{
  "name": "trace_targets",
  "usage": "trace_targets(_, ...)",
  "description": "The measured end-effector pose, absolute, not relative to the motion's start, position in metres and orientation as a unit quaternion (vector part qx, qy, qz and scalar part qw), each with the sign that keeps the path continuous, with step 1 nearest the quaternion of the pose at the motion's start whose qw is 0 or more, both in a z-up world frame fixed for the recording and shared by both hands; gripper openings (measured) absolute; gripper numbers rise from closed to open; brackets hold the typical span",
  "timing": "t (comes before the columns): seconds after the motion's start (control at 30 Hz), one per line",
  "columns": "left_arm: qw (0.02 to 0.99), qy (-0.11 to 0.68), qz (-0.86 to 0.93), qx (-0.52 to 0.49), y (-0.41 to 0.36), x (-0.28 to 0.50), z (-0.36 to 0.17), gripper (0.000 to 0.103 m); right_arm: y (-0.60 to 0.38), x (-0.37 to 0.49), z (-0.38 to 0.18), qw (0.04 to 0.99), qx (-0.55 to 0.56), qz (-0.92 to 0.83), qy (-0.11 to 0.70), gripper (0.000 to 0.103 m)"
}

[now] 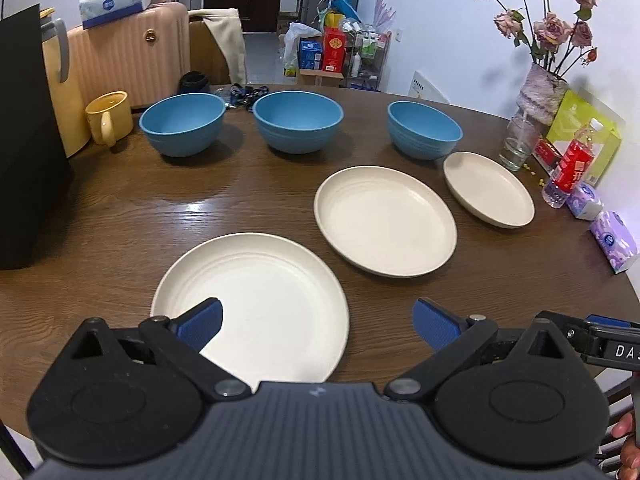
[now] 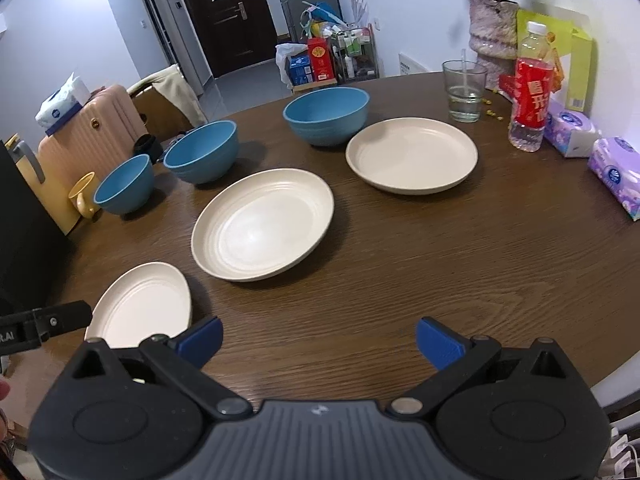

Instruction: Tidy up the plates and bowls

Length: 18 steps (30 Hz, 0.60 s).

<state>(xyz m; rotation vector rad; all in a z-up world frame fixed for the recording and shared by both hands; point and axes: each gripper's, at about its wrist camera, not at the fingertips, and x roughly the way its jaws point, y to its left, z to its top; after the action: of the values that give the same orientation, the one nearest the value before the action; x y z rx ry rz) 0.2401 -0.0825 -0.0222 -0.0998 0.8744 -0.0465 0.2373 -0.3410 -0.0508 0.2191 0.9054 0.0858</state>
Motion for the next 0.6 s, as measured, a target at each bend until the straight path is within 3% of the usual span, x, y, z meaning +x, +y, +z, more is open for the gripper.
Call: trace_targets(0.6,0.901,0.431,-0.041,-0.028,-0.102,0.318,-0.017,0.103,-0.355,0.295,-0.052,0.887,0.122,0.01,0.446,0.103)
